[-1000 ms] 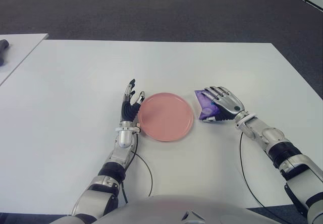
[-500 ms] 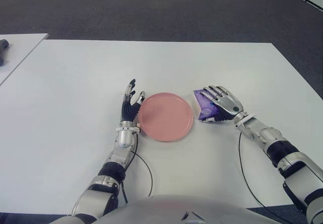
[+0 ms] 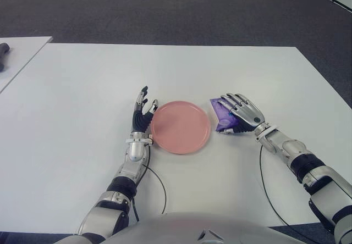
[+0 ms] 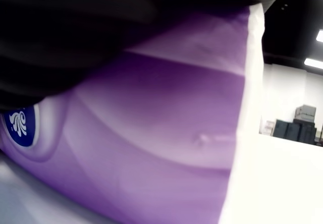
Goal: Put the tissue paper into the plate.
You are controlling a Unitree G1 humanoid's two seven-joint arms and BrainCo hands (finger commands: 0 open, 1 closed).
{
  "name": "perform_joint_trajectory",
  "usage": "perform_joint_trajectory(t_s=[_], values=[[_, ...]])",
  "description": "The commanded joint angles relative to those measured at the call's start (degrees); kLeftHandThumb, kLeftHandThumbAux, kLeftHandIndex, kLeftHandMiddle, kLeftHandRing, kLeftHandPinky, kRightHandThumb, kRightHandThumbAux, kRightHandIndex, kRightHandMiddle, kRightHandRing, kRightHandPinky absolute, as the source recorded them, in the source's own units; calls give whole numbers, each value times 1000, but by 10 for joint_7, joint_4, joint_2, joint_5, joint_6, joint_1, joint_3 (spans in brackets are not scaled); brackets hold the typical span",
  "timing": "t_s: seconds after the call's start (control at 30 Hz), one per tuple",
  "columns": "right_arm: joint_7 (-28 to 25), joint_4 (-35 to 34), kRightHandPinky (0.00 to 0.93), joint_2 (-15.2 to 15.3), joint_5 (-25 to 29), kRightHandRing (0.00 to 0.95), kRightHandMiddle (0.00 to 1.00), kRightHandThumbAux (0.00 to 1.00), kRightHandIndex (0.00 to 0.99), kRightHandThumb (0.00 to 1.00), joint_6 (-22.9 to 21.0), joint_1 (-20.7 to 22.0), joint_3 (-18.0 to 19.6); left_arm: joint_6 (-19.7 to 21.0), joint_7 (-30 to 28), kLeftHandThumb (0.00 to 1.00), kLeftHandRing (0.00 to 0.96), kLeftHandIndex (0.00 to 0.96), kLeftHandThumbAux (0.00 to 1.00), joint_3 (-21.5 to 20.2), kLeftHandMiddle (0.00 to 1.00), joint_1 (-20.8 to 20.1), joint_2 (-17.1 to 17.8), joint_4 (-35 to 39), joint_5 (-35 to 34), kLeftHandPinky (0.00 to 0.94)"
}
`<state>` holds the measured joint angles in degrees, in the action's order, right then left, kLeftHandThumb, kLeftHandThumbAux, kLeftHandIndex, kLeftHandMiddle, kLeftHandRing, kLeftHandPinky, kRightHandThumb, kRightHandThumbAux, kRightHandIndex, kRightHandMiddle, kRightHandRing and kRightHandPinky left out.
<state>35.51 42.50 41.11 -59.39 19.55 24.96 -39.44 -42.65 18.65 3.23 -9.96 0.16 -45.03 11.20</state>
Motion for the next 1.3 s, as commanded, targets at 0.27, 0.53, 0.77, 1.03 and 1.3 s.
perform_joint_trajectory(t_s=[0.27,0.53,0.77,1.03,1.3], values=[[-7,-5,730,-51,31,676,515,641,364,808,-19,-75,-2,6,-3,20,0,0,469,3,0,57,-3,-32,6,0],[-14,-43,818,-54,51,789,539,676,394,849,-27,-97,16,6,-3,24,0,0,474,3,0,55,-4,-35,7,0],[-10,-59,836,-60,55,819,545,678,396,851,-17,-108,24,7,-4,25,0,0,477,4,0,54,-4,-36,6,0],[-7,-64,842,-62,64,830,546,677,398,853,-6,-112,28,7,-2,25,0,0,485,3,0,54,-7,-35,6,0],[3,-64,834,-67,70,836,546,677,399,854,7,-116,34,7,2,28,0,0,486,1,0,52,-8,-37,6,0]])
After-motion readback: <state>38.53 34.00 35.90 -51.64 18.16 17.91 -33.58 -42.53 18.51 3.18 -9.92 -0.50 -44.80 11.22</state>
